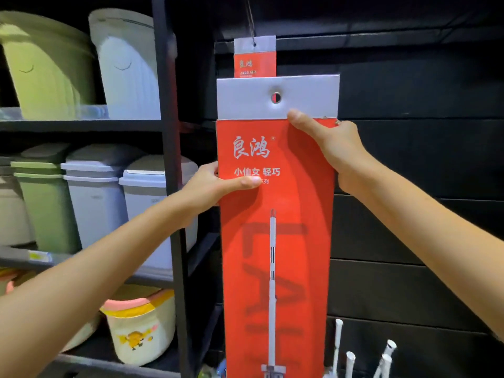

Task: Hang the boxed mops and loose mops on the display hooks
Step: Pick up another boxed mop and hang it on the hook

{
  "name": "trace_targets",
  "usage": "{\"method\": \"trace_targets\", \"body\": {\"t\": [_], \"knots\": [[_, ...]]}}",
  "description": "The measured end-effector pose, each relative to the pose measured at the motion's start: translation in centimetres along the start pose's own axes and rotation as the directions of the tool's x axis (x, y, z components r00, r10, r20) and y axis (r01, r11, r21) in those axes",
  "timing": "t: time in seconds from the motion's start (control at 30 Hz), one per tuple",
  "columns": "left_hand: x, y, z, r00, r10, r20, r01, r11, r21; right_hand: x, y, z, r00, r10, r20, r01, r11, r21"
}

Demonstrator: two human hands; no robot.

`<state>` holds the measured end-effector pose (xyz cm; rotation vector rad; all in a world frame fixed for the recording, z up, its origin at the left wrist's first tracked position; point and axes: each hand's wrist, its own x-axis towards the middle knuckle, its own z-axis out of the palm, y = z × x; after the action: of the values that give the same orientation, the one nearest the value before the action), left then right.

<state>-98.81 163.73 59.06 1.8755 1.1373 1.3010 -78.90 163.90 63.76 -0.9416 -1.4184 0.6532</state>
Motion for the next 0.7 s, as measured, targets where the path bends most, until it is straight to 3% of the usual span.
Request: {"method": "trace_targets", "body": {"t": [0.37,0.7], "knots": [[14.5,-5.0,-2.1,0.995,0.056,-0.086,-0.055,0.998,0.019,15.6,4.4,3.4,0.998,-0.067,-0.003,0.067,0.997,0.041],[24.9,-5.0,-4.5,0.976,0.111,-0.185,-0.110,0.994,0.016,26.5,4.1,5.5,0.994,-0.108,-0.008,0.108,0.991,0.084]]}}
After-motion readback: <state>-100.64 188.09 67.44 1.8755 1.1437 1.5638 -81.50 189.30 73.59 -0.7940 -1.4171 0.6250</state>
